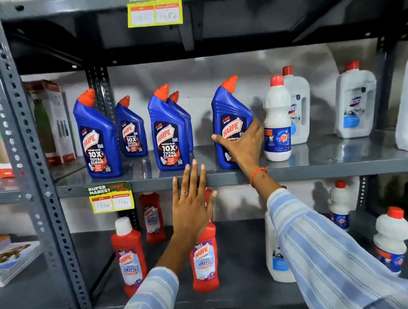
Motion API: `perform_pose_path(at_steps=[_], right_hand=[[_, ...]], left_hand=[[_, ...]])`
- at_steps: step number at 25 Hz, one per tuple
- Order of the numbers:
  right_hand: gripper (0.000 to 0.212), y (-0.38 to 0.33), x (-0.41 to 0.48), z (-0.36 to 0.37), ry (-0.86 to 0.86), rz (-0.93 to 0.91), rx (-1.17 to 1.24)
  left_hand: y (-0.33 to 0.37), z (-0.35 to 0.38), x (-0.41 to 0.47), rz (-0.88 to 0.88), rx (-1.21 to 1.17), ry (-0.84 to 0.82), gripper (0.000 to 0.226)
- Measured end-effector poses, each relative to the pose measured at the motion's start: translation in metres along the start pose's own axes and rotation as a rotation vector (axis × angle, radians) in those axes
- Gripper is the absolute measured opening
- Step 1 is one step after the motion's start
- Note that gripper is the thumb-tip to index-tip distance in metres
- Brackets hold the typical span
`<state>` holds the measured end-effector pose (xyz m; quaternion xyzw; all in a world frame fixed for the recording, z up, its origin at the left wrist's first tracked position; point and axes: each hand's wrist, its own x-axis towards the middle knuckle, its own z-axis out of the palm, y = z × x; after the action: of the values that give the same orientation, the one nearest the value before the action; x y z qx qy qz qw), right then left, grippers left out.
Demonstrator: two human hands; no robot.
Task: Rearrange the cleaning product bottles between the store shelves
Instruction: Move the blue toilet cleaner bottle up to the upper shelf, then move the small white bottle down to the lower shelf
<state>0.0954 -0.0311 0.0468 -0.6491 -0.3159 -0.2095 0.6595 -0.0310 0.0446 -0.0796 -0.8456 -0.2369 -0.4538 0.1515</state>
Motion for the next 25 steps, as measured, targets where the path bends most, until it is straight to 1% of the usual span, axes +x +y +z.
perform_pose_path(at_steps=[8, 13, 14, 15, 17, 18, 19, 20, 21, 23, 25], right_hand=[[0.114, 0.012, 0.008, 0.013, -0.006, 0.020, -0.036], [0.122, 0.013, -0.001, 0.004, -0.016, 0.041, -0.077], [0.118, 0.015, -0.004, -0.002, 0.016, 0.007, -0.091], [0.110, 0.017, -0.006, -0.012, 0.065, -0.046, -0.092], [0.087, 0.023, -0.006, -0.032, 0.186, -0.162, -0.063], [0.078, 0.029, 0.000, -0.046, 0.230, -0.193, -0.062], [0.074, 0.036, 0.008, -0.060, 0.244, -0.192, -0.078], [0.074, 0.044, 0.018, -0.072, 0.224, -0.164, -0.111], [0.079, 0.053, 0.029, -0.084, 0.162, -0.115, -0.144], [0.088, 0.070, 0.049, -0.101, -0.052, 0.003, -0.164], [0.081, 0.081, 0.061, -0.108, -0.259, 0.096, -0.112]], left_hand=[[0.002, 0.003, 0.001, -0.013, -0.008, 0.015, 0.067], [0.017, 0.003, 0.005, -0.086, -0.022, 0.001, 0.068], [0.022, 0.003, 0.008, -0.071, -0.024, 0.001, 0.068], [0.031, 0.004, 0.012, -0.051, -0.030, 0.006, 0.067], [0.048, 0.004, 0.020, -0.023, -0.049, 0.021, 0.067], [0.061, 0.005, 0.025, -0.012, -0.058, 0.037, 0.066], [0.075, 0.005, 0.030, -0.005, -0.065, 0.056, 0.066], [0.087, 0.006, 0.035, 0.002, -0.068, 0.071, 0.066], [0.102, 0.008, 0.039, 0.008, -0.068, 0.073, 0.066], [0.128, 0.012, 0.046, 0.012, -0.057, 0.062, 0.067], [0.148, 0.016, 0.052, 0.008, -0.031, 0.045, 0.068]])
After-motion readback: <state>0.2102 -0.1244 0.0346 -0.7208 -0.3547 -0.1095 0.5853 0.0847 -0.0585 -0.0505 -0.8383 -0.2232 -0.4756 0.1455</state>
